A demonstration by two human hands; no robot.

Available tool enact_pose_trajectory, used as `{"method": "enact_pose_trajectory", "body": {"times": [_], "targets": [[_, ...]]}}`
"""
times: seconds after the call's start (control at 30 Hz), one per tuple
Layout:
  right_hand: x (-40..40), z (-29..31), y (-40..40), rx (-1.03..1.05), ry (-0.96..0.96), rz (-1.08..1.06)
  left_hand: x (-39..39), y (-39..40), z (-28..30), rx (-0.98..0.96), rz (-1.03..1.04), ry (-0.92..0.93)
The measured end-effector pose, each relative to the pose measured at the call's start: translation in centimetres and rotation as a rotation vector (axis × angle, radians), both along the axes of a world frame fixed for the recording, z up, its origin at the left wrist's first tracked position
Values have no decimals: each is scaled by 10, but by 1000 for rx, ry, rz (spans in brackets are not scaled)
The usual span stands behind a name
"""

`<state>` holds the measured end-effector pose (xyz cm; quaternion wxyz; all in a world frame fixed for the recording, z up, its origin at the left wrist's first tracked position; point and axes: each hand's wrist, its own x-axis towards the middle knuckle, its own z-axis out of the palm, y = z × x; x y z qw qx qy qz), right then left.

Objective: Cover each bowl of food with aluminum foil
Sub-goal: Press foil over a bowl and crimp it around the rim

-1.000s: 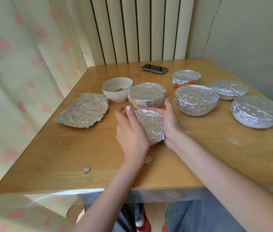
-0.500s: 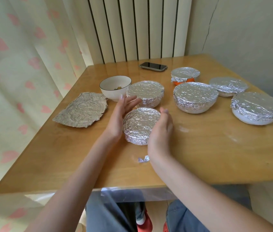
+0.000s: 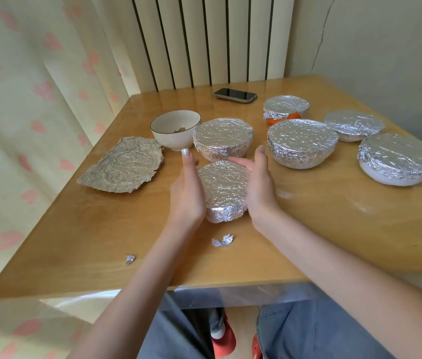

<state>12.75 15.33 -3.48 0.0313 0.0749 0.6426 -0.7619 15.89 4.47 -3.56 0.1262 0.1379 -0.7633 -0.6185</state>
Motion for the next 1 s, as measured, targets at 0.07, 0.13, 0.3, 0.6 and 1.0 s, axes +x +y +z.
{"method": "enact_pose_trajectory", "body": {"times": [0.07,0.13,0.3,0.6,1.0], "targets": [[-2,-2,16,37,69,115,6,-5,4,-106,-81,16],[0,-3,39,27,161,101,19,-17,14,-282,-150,77],[26,-7,97,533,368,239,35,-45,57,-899,-663,89],[52,2,71,991,583,217,-25,-3,62,-1291,-1036,-188],[34,1,76,809,626,279,-21,-5,55,-1313,-998,-173]]}}
